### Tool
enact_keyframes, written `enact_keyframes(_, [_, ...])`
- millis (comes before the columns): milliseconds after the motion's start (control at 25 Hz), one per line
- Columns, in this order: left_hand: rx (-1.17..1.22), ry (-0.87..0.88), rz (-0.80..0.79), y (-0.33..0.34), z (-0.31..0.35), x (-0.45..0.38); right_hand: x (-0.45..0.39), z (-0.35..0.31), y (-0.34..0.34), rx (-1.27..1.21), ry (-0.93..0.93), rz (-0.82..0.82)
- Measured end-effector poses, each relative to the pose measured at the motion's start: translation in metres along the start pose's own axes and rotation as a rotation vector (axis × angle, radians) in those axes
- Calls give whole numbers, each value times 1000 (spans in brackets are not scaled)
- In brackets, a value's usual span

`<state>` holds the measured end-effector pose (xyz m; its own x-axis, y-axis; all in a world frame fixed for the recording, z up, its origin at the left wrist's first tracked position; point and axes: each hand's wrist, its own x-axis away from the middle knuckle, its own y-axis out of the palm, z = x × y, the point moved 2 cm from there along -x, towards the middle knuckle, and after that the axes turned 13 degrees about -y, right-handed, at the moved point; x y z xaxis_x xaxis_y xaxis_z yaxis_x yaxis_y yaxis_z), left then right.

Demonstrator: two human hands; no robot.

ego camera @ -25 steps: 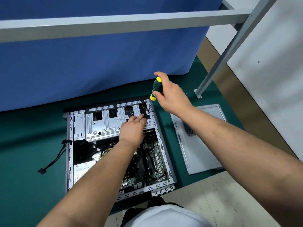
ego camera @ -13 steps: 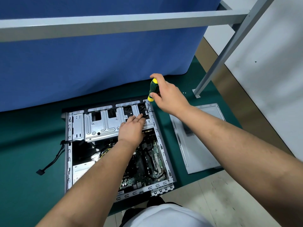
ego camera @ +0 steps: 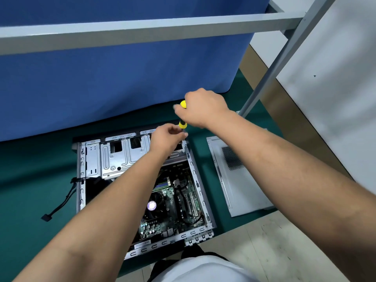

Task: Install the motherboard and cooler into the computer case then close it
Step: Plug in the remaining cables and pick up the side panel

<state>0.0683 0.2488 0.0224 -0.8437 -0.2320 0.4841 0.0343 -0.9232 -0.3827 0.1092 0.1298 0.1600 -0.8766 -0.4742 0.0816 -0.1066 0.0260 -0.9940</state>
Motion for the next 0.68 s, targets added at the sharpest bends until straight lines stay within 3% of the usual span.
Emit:
enact_keyframes(160, [-6, -26, 38, 8, 4, -13, -4, -9, -6, 110, 144, -57])
enact_keyframes(360, [-247, 114, -37, -6, 9, -25, -10, 4, -30, -105, -306, -255])
enact_keyframes(440, [-283, 139, -151, -8, 12, -25, -10, 2, -30, -78, -248, -179])
enact_keyframes(520, [-261, 130, -211, -5, 14, -22, -10, -3, -21, 101, -54, -99])
enact_keyframes(600, [-180, 111, -146, -1, 17, -20, -11, -9, -19, 198, 69, -81])
enact_keyframes(680, [-106, 71, -19, 1, 15, -19, -14, -6, -19, 195, 25, -138])
